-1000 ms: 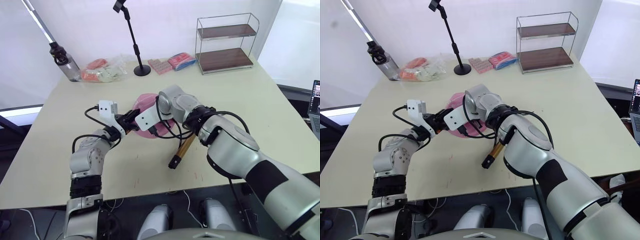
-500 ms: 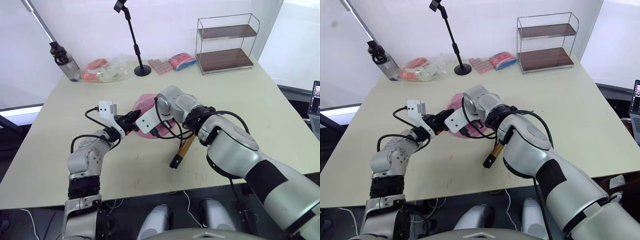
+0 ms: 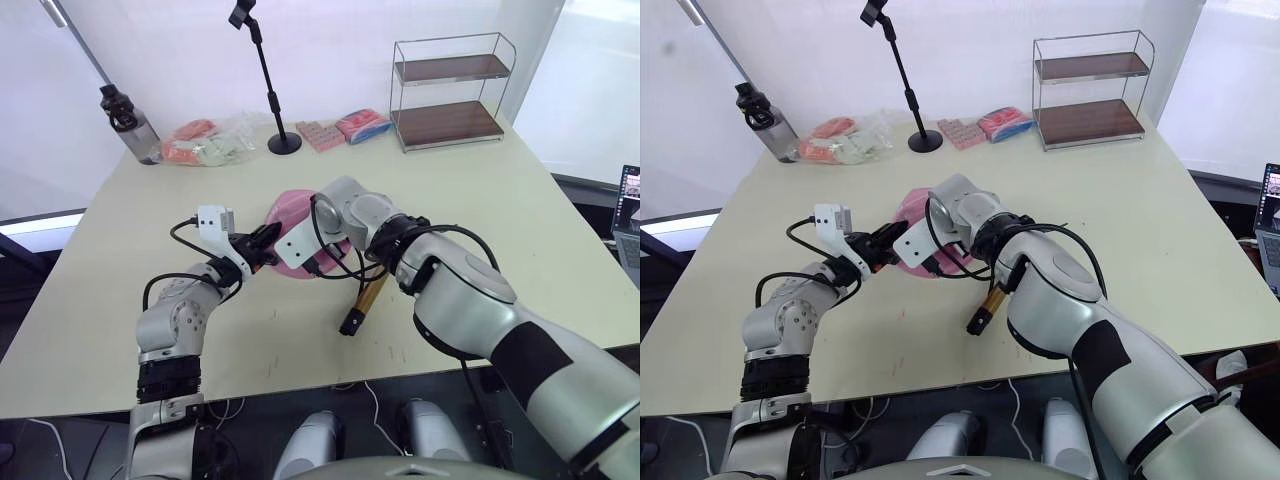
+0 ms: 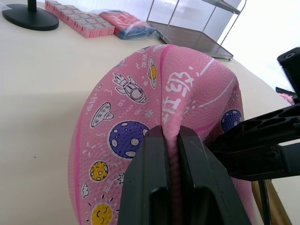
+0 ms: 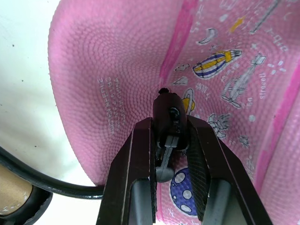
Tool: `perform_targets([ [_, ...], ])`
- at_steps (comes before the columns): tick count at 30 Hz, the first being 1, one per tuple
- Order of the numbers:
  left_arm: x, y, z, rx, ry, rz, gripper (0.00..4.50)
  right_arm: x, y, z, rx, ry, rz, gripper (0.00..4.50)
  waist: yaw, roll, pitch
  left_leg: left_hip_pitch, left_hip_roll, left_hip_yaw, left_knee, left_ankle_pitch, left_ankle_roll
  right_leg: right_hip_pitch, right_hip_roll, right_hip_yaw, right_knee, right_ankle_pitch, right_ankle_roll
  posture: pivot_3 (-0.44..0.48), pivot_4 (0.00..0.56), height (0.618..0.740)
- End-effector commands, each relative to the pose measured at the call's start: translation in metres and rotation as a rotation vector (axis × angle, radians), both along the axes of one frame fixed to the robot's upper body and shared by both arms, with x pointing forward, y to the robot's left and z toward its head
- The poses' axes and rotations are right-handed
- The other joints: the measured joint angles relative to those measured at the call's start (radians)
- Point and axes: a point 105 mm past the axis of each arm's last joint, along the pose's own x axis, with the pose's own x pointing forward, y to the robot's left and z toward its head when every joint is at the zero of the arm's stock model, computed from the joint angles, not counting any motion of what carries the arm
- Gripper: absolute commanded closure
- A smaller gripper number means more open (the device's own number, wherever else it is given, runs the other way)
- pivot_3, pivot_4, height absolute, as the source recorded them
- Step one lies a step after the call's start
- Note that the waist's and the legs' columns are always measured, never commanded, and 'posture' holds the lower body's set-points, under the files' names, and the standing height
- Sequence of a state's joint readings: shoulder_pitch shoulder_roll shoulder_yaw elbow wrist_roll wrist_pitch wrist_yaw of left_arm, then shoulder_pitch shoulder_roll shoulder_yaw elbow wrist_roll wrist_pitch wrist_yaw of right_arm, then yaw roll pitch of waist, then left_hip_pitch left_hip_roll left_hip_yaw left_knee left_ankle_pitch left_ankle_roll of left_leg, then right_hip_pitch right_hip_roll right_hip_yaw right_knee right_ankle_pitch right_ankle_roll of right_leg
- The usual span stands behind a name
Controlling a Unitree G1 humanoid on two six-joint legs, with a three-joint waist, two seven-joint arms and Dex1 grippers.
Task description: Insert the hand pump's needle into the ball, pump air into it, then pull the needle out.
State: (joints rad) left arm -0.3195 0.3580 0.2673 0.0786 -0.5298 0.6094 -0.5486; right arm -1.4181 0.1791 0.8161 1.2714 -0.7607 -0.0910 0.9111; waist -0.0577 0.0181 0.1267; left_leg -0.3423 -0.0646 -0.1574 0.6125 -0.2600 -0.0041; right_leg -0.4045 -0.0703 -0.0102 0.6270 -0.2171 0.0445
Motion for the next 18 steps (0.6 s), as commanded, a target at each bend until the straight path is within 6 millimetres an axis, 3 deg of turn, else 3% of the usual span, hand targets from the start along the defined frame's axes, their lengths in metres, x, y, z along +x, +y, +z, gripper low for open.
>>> perform_targets([
  [1,-0.020,-0.029,-0.055,-0.036,0.240,-0.109,4.50,-0.028,0.000,-0.056,-0.070,0.131,-0.036,4.15,0.001,0.001,-0.001,0.000,0.000,0.000,0.000,0.000,0.000,0.000,0.000,0.000,0.000,0.000,0.000,0.000,0.150,0.740],
  [8,-0.018,-0.032,-0.051,-0.059,0.224,-0.103,4.50,-0.039,0.011,-0.064,-0.015,0.179,-0.025,4.15,0.005,0.002,-0.002,0.002,0.000,-0.001,0.000,0.000,0.000,0.002,0.000,0.000,0.000,0.000,0.000,0.000,0.150,0.740],
  [18,-0.019,-0.027,-0.047,-0.069,0.218,-0.081,4.50,-0.036,0.008,-0.073,0.041,0.154,-0.082,4.15,0.012,0.001,-0.003,0.003,0.000,-0.001,0.000,0.000,0.000,0.002,0.000,0.001,0.000,0.000,0.000,0.000,0.150,0.740],
])
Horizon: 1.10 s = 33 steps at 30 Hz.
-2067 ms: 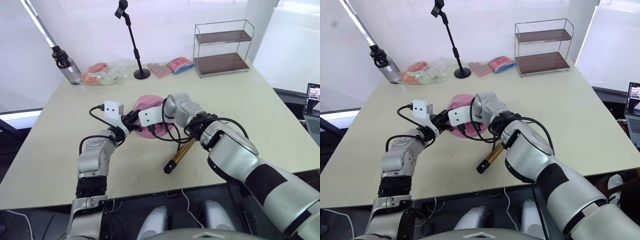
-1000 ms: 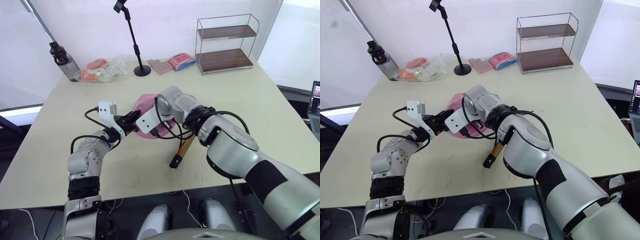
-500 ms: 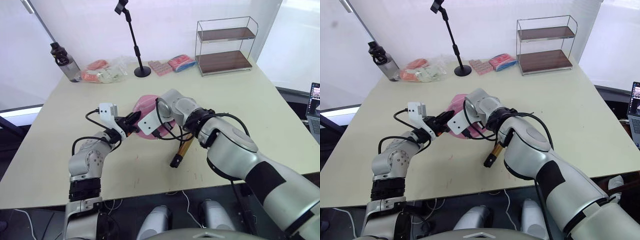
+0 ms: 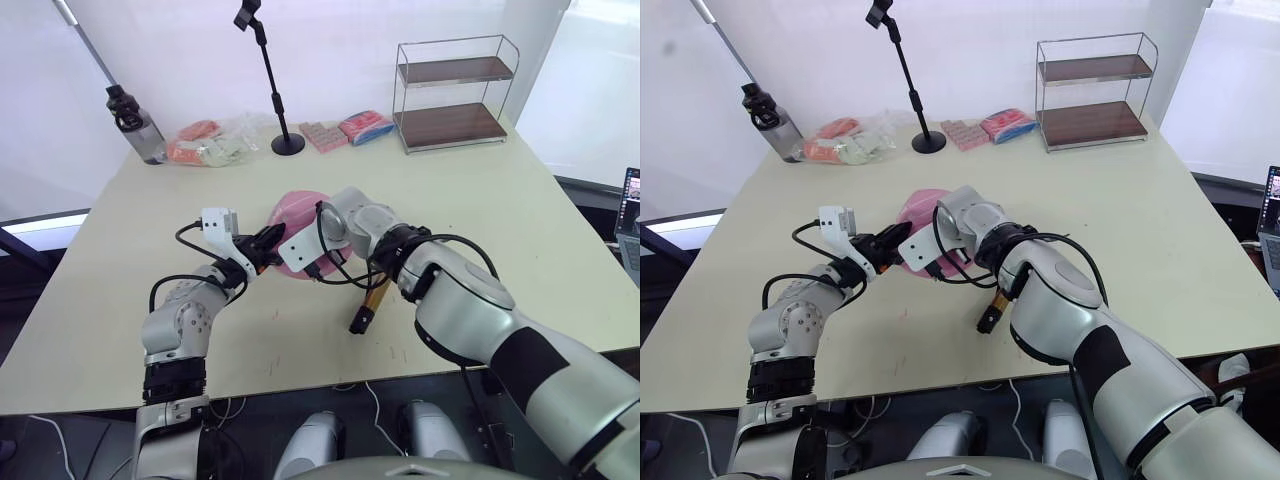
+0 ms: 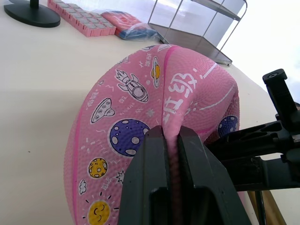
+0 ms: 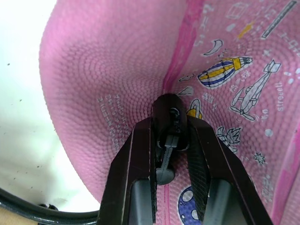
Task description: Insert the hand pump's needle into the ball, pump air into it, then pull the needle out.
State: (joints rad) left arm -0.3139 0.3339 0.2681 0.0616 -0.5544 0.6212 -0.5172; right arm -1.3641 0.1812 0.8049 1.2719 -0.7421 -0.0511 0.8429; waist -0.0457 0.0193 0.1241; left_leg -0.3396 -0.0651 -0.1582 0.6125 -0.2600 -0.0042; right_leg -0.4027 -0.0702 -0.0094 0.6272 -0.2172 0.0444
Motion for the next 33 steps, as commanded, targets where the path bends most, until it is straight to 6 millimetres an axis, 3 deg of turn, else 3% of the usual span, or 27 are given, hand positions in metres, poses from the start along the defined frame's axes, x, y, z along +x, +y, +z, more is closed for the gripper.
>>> perform_targets([
  [1,-0.018,-0.021,-0.047,-0.036,0.208,-0.092,4.50,-0.036,0.010,-0.059,-0.018,0.146,-0.033,4.15,0.000,0.000,0.000,0.000,0.000,0.000,0.000,0.000,0.000,0.000,0.000,0.000,0.000,0.000,0.000,0.000,0.150,0.740],
  [10,-0.016,-0.021,-0.048,-0.031,0.208,-0.098,4.50,-0.031,0.014,-0.046,0.076,0.185,-0.089,4.15,0.000,0.000,0.000,0.001,0.000,-0.003,0.000,0.000,0.000,0.000,0.001,0.000,0.001,0.000,0.000,0.000,0.150,0.740],
  [19,-0.006,-0.019,-0.045,0.017,0.196,-0.129,4.50,-0.026,0.015,-0.008,0.113,0.272,-0.086,4.15,0.002,0.000,0.002,0.000,-0.001,-0.003,0.000,0.000,0.000,0.000,0.002,-0.002,0.001,0.000,0.000,0.000,0.150,0.740],
  [33,0.001,-0.022,-0.044,0.040,0.186,-0.165,4.50,-0.018,0.003,0.009,0.183,0.303,-0.137,4.15,0.013,0.000,0.006,-0.006,-0.003,-0.007,0.000,0.000,-0.001,-0.004,0.004,-0.004,0.000,0.000,0.001,0.000,0.150,0.740],
])
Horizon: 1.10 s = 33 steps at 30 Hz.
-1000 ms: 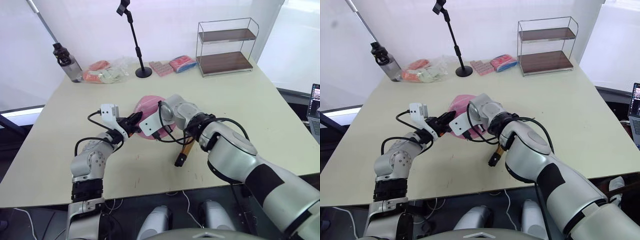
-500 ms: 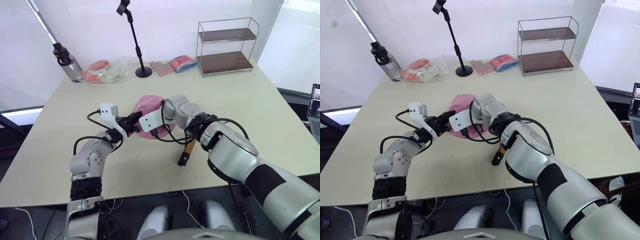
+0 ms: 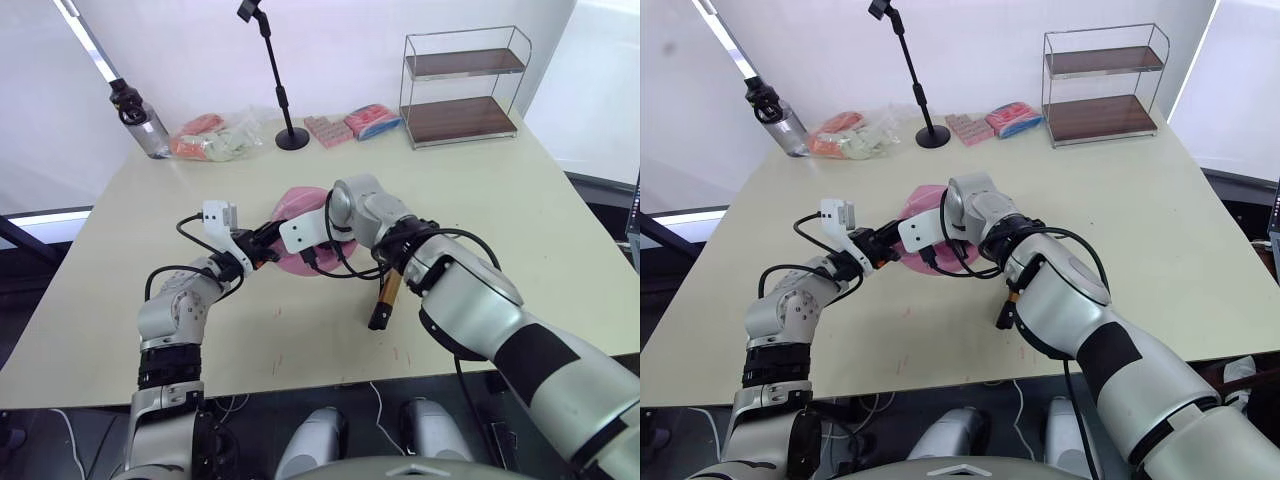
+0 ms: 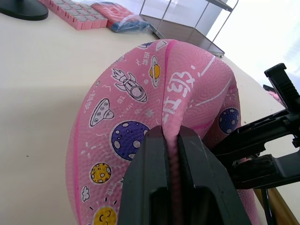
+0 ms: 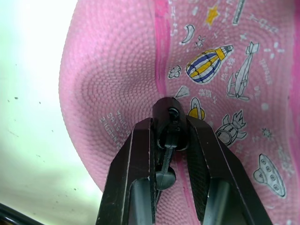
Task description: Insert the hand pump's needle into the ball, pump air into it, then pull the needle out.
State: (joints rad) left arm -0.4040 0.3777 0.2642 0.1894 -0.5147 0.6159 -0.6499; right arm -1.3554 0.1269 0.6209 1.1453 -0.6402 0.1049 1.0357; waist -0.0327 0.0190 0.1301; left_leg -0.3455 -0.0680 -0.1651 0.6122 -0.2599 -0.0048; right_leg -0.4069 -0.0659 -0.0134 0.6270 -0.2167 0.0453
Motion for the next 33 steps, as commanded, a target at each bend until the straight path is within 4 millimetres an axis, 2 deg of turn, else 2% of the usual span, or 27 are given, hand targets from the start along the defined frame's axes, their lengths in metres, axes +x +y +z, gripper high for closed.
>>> perform_targets([
  [1,-0.009,-0.022,-0.050,0.041,0.189,-0.074,4.50,-0.016,0.010,-0.013,0.037,0.089,0.029,4.15,0.001,0.000,0.000,0.000,0.000,0.000,0.000,0.000,0.000,0.000,0.000,0.000,0.000,0.000,0.000,0.000,0.150,0.740],
  [7,-0.006,-0.024,-0.050,0.048,0.189,-0.088,4.50,-0.017,0.008,-0.015,0.074,0.095,0.001,4.15,0.002,0.000,0.000,0.000,0.000,-0.002,0.000,0.001,-0.002,0.000,0.000,-0.001,0.000,0.000,0.000,0.000,0.150,0.740],
  [9,-0.005,-0.025,-0.050,0.050,0.189,-0.094,4.50,-0.016,0.010,-0.012,0.119,0.096,-0.020,3.11,0.004,0.000,0.000,-0.001,0.000,-0.004,0.000,0.002,-0.003,0.000,0.000,-0.002,0.000,0.000,0.001,0.000,0.150,0.740],
  [10,-0.005,-0.025,-0.050,0.051,0.189,-0.095,4.50,-0.015,0.010,-0.010,0.134,0.099,-0.029,2.80,0.005,0.000,0.000,-0.001,0.000,-0.004,0.000,0.002,-0.003,0.000,0.000,-0.002,0.000,0.000,0.001,0.000,0.150,0.740],
  [11,-0.005,-0.025,-0.050,0.052,0.189,-0.095,4.50,-0.015,0.008,-0.009,0.136,0.103,-0.031,2.12,0.006,0.000,0.000,-0.001,0.000,-0.004,0.000,0.002,-0.003,0.000,0.000,-0.003,0.000,0.000,0.001,0.000,0.150,0.740],
  [12,-0.004,-0.024,-0.050,0.052,0.189,-0.095,4.50,-0.015,0.006,-0.009,0.132,0.109,-0.028,1.88,0.008,0.000,0.001,-0.001,0.000,-0.005,0.000,0.002,-0.003,0.000,0.000,-0.003,0.000,0.000,0.001,0.000,0.150,0.740],
  [15,-0.004,-0.024,-0.050,0.054,0.189,-0.097,4.50,-0.015,-0.003,-0.001,0.157,0.122,-0.031,0.31,0.016,0.000,0.001,-0.001,-0.001,-0.005,0.000,0.002,-0.003,0.000,0.000,-0.003,0.000,0.000,0.001,0.000,0.150,0.740],
  [16,-0.004,-0.024,-0.050,0.054,0.190,-0.098,4.50,-0.015,-0.006,0.003,0.170,0.124,-0.032,0.07,0.018,-0.001,0.001,-0.001,-0.001,-0.005,0.000,0.002,-0.003,0.000,0.000,-0.004,0.000,0.000,0.001,0.000,0.150,0.740],
  [24,-0.002,-0.027,-0.047,0.058,0.186,-0.106,4.50,-0.021,-0.024,0.049,0.407,0.150,-0.057,0.02,0.027,-0.005,0.007,-0.011,-0.004,-0.007,0.000,0.007,-0.006,-0.007,-0.004,-0.008,-0.001,0.000,0.002,0.000,0.150,0.740],
  [28,0.000,-0.027,-0.046,0.058,0.184,-0.107,4.50,-0.024,-0.037,0.063,0.536,0.157,-0.081,0.02,0.033,-0.006,0.011,-0.016,-0.006,-0.008,0.000,0.008,-0.007,-0.010,-0.005,-0.010,-0.001,0.000,0.002,0.000,0.150,0.740],
  [33,0.000,-0.029,-0.046,0.060,0.182,-0.115,4.50,-0.021,-0.054,0.082,0.782,0.151,-0.123,0.02,0.046,-0.008,0.014,-0.016,-0.007,-0.009,0.000,0.007,-0.006,-0.010,-0.006,-0.012,-0.001,0.000,0.002,0.000,0.150,0.740],
])
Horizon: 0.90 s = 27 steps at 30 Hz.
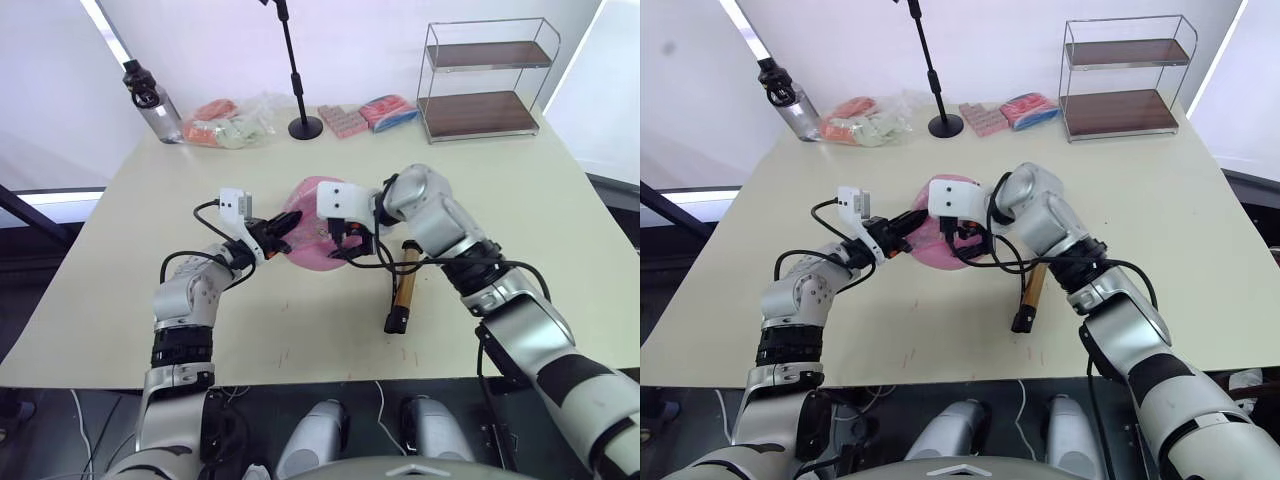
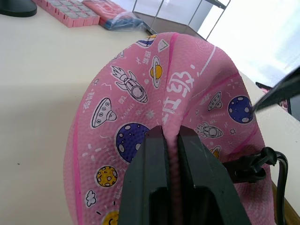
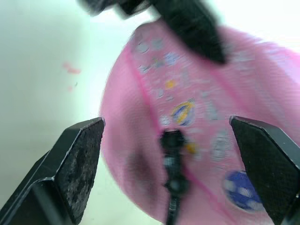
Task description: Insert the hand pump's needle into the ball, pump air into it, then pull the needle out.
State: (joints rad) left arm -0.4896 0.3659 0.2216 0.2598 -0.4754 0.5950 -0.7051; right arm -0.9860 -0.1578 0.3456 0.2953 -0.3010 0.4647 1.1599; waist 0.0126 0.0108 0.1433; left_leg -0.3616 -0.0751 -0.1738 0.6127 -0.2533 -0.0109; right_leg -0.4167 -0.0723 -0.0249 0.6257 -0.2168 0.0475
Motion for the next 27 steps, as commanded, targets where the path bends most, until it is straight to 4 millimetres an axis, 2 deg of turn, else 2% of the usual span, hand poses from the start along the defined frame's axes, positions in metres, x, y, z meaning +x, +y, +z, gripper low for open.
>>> perform_targets([
  [1,-0.012,-0.011,-0.055,0.056,0.208,-0.032,4.50,-0.003,-0.007,0.029,0.210,-0.030,-0.015,0.02,0.001,0.000,0.001,0.000,0.000,0.000,0.000,0.000,0.000,0.000,0.000,0.000,0.000,0.000,0.000,0.000,0.150,0.740],
  [4,-0.013,-0.012,-0.055,0.057,0.207,-0.040,4.50,-0.006,-0.025,0.038,0.369,-0.023,-0.046,0.02,0.004,0.000,0.002,-0.001,0.000,0.000,0.000,0.001,0.000,0.000,0.000,0.000,0.000,0.000,0.000,0.000,0.150,0.740],
  [13,-0.013,-0.016,-0.055,0.056,0.212,-0.060,4.50,-0.013,-0.076,0.033,0.525,-0.064,-0.160,0.02,0.005,-0.001,0.003,-0.001,-0.001,0.001,0.000,0.001,0.002,0.000,-0.001,0.000,-0.001,0.000,0.000,0.000,0.150,0.740],
  [21,-0.009,-0.020,-0.052,0.069,0.198,-0.074,4.50,-0.048,-0.118,0.022,0.638,0.005,-0.187,0.02,0.017,-0.003,0.005,-0.002,-0.001,0.001,0.000,0.000,0.005,0.001,-0.003,-0.001,-0.002,0.000,0.000,0.000,0.150,0.740],
  [27,-0.004,-0.017,-0.045,0.092,0.172,-0.079,4.50,-0.070,-0.168,0.006,0.614,0.054,-0.240,0.02,0.027,-0.006,0.008,-0.002,-0.001,0.004,0.002,-0.001,0.005,0.003,-0.003,-0.003,-0.002,0.000,0.001,0.000,0.150,0.740],
])
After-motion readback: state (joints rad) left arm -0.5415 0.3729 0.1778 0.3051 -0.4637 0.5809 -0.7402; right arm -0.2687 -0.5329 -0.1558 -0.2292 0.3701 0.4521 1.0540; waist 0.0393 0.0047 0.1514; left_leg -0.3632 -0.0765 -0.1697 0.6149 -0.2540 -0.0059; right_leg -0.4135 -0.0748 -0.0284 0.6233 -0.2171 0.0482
